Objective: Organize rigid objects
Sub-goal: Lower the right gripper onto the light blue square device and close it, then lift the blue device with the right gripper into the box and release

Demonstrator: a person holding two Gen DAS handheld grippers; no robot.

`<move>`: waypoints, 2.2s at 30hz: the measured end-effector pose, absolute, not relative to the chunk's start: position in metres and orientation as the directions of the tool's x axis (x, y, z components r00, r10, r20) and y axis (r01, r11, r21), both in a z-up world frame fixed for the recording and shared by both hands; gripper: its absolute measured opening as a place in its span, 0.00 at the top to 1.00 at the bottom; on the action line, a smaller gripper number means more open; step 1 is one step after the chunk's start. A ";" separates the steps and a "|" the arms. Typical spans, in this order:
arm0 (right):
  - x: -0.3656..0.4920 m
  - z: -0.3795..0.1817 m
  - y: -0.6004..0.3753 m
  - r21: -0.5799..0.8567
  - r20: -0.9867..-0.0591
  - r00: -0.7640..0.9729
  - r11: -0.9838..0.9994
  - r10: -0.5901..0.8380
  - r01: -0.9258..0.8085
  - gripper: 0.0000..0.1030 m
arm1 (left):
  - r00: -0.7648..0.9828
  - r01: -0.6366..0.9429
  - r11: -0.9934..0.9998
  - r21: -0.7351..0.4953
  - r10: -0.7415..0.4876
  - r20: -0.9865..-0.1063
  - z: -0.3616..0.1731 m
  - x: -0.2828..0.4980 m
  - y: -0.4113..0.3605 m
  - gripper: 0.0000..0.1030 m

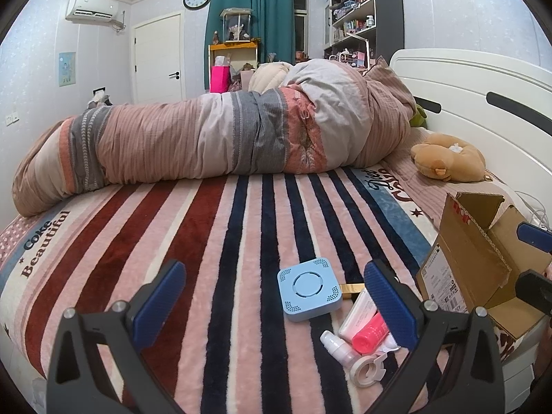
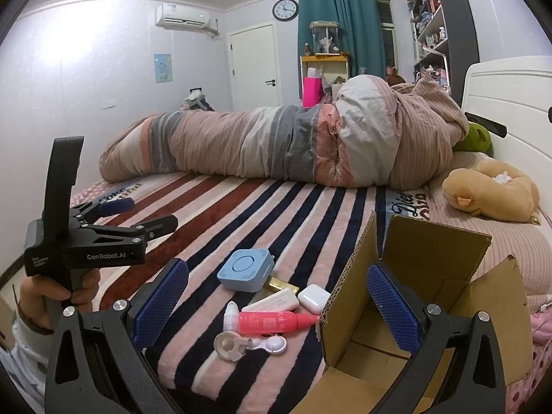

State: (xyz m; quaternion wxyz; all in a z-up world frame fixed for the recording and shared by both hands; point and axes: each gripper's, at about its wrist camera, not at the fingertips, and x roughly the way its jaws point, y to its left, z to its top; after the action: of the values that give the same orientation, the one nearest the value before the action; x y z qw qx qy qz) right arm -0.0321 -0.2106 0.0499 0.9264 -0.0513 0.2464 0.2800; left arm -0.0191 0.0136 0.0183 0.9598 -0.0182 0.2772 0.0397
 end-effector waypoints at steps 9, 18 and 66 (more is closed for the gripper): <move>-0.032 0.050 -0.212 0.045 -0.485 0.723 0.839 0.492 -0.542 0.00 | 0.842 -0.100 0.995 -0.017 0.076 -0.534 0.018 -0.021 0.022 0.00; -0.035 0.057 -0.193 0.002 -0.499 0.719 0.830 0.484 -0.558 0.00 | 0.849 -0.092 0.995 -0.045 0.055 -0.525 0.018 -0.020 0.037 0.00; 0.056 -0.105 -0.024 0.033 -0.813 0.362 0.657 0.456 -0.754 0.22 | 0.640 0.116 0.847 -0.518 -0.463 -0.613 -0.081 0.051 0.147 0.01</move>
State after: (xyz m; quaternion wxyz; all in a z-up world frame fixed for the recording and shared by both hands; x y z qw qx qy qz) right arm 0.0562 -0.0239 -0.1048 0.8063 -0.1761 0.4220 0.3751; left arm 0.0509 0.1467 -0.0812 0.8780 -0.2218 0.3907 -0.1649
